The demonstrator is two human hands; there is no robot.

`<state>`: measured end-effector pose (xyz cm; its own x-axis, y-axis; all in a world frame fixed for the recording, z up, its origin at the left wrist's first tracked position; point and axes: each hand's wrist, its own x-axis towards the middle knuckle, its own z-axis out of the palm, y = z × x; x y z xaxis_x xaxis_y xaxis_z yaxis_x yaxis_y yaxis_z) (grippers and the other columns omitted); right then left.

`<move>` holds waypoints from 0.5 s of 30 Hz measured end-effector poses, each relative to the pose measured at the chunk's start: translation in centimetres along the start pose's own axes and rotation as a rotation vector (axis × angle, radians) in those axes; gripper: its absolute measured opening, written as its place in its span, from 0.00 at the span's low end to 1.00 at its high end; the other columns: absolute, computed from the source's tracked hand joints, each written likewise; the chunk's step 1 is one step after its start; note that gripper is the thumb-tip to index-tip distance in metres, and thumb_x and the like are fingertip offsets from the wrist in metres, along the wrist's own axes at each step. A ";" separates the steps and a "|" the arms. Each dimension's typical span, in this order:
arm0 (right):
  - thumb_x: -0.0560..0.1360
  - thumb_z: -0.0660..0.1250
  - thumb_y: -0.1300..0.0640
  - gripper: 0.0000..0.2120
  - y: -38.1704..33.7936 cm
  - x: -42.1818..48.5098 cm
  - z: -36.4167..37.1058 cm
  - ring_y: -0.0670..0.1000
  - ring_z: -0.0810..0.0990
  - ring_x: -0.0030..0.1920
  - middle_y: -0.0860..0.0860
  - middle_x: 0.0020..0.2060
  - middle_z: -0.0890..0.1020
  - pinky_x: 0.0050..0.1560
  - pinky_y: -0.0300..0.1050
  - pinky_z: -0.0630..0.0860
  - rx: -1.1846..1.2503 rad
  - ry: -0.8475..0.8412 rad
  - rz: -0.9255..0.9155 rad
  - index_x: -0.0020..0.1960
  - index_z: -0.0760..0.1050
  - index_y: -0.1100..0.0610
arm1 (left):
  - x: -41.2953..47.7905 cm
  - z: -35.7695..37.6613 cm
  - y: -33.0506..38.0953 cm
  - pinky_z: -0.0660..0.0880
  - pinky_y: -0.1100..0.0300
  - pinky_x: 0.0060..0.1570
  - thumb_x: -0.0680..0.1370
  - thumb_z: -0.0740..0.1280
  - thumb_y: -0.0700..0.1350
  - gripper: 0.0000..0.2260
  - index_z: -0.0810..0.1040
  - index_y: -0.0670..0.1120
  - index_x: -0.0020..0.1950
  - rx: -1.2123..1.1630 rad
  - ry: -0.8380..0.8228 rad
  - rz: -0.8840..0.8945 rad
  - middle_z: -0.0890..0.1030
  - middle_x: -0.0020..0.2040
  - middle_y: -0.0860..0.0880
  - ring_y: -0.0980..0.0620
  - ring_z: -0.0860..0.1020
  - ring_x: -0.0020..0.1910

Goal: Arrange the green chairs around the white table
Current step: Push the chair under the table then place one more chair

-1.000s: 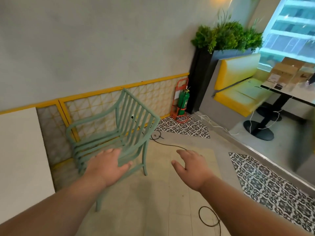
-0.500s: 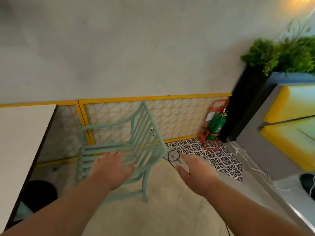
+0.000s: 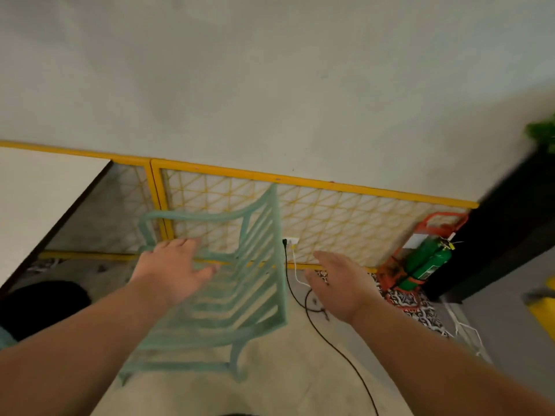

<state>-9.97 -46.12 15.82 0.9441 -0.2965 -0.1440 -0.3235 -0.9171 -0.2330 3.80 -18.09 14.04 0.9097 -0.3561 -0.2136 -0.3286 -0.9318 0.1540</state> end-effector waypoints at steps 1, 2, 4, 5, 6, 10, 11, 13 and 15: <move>0.83 0.57 0.38 0.29 0.9 1.3 -0.4 0.53 0.69 0.75 0.51 0.74 0.73 0.74 0.52 0.67 -0.005 -0.012 -0.018 0.78 0.67 0.52 | 0.7 0.2 1.0 0.70 0.45 0.68 0.78 0.56 0.72 0.36 0.58 0.56 0.82 -0.001 -0.016 -0.003 0.69 0.78 0.49 0.43 0.69 0.75; 0.83 0.57 0.38 0.29 2.0 2.5 -0.7 0.53 0.68 0.75 0.51 0.75 0.73 0.74 0.52 0.66 -0.008 -0.023 -0.036 0.78 0.66 0.52 | 1.5 0.4 2.0 0.71 0.45 0.68 0.78 0.56 0.72 0.36 0.58 0.56 0.82 -0.003 -0.026 -0.007 0.70 0.77 0.49 0.43 0.69 0.74; 0.83 0.57 0.39 0.29 4.0 5.2 -1.2 0.54 0.68 0.75 0.52 0.74 0.73 0.73 0.53 0.66 -0.004 -0.046 -0.066 0.79 0.66 0.53 | 3.1 0.5 3.8 0.70 0.44 0.68 0.78 0.56 0.72 0.36 0.59 0.55 0.82 -0.007 -0.030 -0.025 0.70 0.77 0.48 0.43 0.69 0.74; 0.83 0.57 0.39 0.29 5.1 6.7 -1.4 0.54 0.68 0.75 0.52 0.74 0.73 0.73 0.53 0.67 -0.003 -0.063 -0.079 0.79 0.65 0.53 | 4.0 0.5 4.7 0.70 0.44 0.68 0.78 0.57 0.72 0.35 0.61 0.55 0.81 -0.013 -0.024 -0.045 0.70 0.77 0.48 0.42 0.69 0.74; 0.83 0.57 0.39 0.29 6.1 8.4 -1.6 0.54 0.68 0.75 0.52 0.75 0.73 0.72 0.52 0.66 -0.018 -0.075 -0.108 0.79 0.65 0.53 | 5.0 0.4 5.5 0.70 0.44 0.68 0.78 0.57 0.72 0.35 0.62 0.55 0.80 -0.022 -0.010 -0.071 0.70 0.77 0.48 0.42 0.69 0.74; 0.83 0.57 0.39 0.29 10.1 15.5 -2.5 0.53 0.68 0.75 0.51 0.75 0.73 0.72 0.50 0.65 -0.086 -0.078 -0.275 0.79 0.66 0.53 | 8.1 1.3 9.1 0.68 0.41 0.70 0.78 0.56 0.73 0.38 0.60 0.52 0.81 -0.067 0.057 -0.222 0.67 0.79 0.47 0.41 0.67 0.76; 0.83 0.57 0.39 0.28 10.9 17.0 -2.8 0.53 0.68 0.75 0.51 0.75 0.73 0.72 0.50 0.65 -0.087 -0.084 -0.315 0.79 0.66 0.53 | 8.5 1.7 10.2 0.68 0.41 0.70 0.78 0.55 0.73 0.38 0.60 0.52 0.82 -0.092 0.053 -0.269 0.67 0.80 0.47 0.41 0.67 0.76; 0.83 0.58 0.40 0.28 12.6 19.6 -3.3 0.53 0.68 0.75 0.52 0.74 0.73 0.71 0.49 0.65 -0.086 -0.104 -0.395 0.78 0.67 0.53 | 8.9 3.1 12.8 0.68 0.41 0.70 0.78 0.55 0.73 0.38 0.60 0.52 0.82 -0.137 0.045 -0.360 0.67 0.79 0.47 0.41 0.67 0.77; 0.83 0.59 0.40 0.28 13.7 21.8 -3.6 0.54 0.70 0.73 0.53 0.73 0.75 0.70 0.50 0.67 -0.117 -0.133 -0.460 0.78 0.68 0.54 | 8.8 4.3 14.8 0.68 0.40 0.70 0.78 0.54 0.73 0.38 0.59 0.53 0.82 -0.155 0.040 -0.413 0.68 0.79 0.47 0.42 0.67 0.76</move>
<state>6.38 -66.11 12.93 0.9687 0.1760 -0.1751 0.1415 -0.9709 -0.1933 5.82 -35.35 10.28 0.9667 0.0499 -0.2510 0.1040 -0.9727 0.2073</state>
